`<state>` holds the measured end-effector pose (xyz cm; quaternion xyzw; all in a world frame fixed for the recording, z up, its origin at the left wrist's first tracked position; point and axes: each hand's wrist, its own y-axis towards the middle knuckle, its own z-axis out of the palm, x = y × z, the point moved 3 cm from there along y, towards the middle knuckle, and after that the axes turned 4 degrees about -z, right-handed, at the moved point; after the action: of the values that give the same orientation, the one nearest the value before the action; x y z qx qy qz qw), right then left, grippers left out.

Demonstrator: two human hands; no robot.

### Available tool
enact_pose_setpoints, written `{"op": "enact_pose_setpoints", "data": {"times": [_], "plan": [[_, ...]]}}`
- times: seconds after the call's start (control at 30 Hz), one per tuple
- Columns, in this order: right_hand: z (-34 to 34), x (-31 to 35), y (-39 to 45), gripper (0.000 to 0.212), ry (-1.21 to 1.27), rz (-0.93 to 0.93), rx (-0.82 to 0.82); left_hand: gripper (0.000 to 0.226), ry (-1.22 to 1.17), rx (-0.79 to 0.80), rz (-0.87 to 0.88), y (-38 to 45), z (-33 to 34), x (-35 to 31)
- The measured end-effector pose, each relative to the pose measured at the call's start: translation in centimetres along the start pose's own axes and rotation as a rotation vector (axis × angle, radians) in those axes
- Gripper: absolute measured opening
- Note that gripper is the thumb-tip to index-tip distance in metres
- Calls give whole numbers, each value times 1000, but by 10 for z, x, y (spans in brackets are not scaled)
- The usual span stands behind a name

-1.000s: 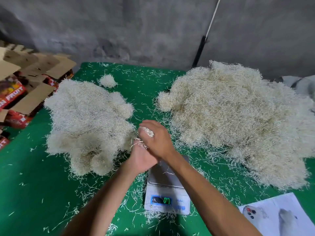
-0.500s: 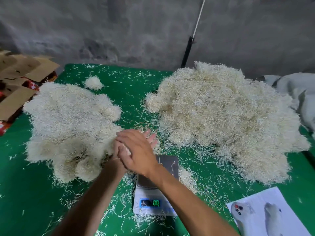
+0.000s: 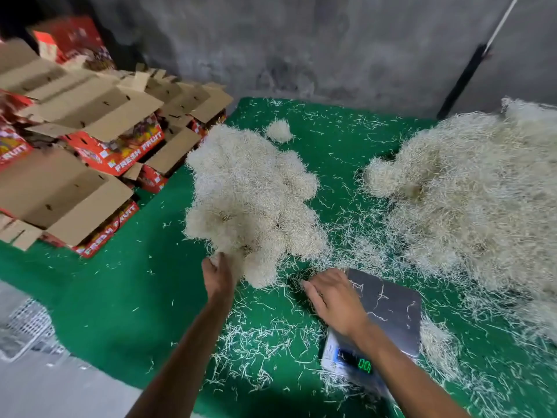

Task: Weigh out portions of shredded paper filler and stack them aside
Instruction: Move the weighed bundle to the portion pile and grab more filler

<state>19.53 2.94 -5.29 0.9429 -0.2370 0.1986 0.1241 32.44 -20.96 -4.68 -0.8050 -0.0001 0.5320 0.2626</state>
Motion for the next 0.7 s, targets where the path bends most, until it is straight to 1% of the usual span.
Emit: {"op": "enact_pose_setpoints", "data": {"times": [0.03,0.07,0.1,0.13,0.17,0.2,0.27,0.33,0.4,0.43,0.5,0.6,0.63,0.7], "plan": [[6,-4,-2,56,-8,-13,-22,33,-29,-84,40,14,-16,-2],[9,-5,-3,55,1,-20,-27,45,-39,-161,41,28,-32,-5],[13,-4,-4,55,18,-17,-20,57,-75,-221,-1,42,-46,-8],[17,-1,-3,55,39,-13,-8,66,-78,-228,-55,55,-57,-11],[22,0,-2,55,55,-1,-20,74,-74,-187,-89,64,-62,-14],[24,4,0,56,74,-2,-30,76,-45,-125,-110,68,-61,-15],[28,12,4,59,111,-4,-8,67,111,-20,-69,71,-57,-15],[33,17,10,62,152,12,17,49,250,-34,52,67,-56,-13],[32,22,18,63,185,43,33,24,299,-82,197,56,-48,-11],[32,23,22,63,206,54,30,14,307,-67,254,47,-41,-11],[28,23,27,63,231,58,17,12,318,35,315,29,-20,-9],[20,17,27,62,261,85,-25,17,378,218,434,1,24,-10],[15,12,25,58,262,98,-47,16,394,283,469,-9,42,-11],[2,-4,20,45,252,129,-111,12,391,412,481,-31,78,-13]]}}
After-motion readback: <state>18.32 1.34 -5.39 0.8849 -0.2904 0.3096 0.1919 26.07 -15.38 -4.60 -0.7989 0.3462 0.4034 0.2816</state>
